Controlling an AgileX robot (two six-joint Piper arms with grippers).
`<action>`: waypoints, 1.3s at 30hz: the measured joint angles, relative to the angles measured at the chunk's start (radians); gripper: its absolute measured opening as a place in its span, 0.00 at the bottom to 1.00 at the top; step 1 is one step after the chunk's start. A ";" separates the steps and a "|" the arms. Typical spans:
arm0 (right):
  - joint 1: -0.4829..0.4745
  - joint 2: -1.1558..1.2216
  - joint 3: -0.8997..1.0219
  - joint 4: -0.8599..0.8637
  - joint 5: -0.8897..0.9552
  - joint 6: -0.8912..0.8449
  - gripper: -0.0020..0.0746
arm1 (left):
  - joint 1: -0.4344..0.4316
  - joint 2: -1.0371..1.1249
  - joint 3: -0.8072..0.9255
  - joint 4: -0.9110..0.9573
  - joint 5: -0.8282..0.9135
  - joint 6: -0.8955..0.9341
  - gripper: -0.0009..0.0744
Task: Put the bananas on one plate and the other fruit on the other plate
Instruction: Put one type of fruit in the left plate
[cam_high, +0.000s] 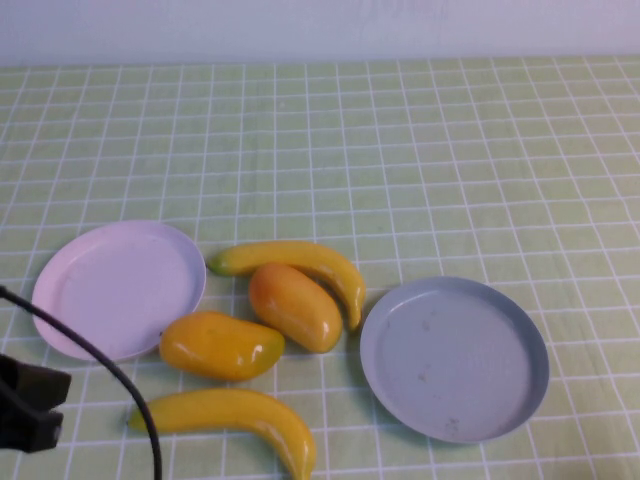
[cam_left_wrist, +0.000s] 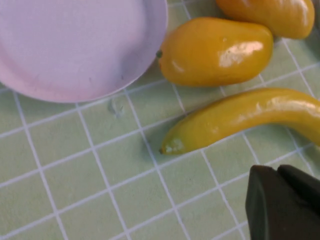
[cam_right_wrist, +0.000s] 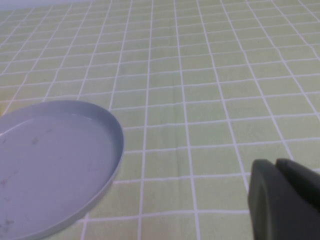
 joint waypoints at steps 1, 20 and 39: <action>0.000 0.000 0.000 0.000 0.000 0.000 0.01 | 0.000 0.050 -0.036 -0.003 0.025 0.050 0.01; 0.000 0.000 0.000 0.000 0.000 0.000 0.01 | -0.423 0.713 -0.551 0.215 0.175 0.529 0.07; 0.000 0.000 0.000 0.000 0.000 0.000 0.01 | -0.481 0.888 -0.568 0.332 0.042 0.724 0.89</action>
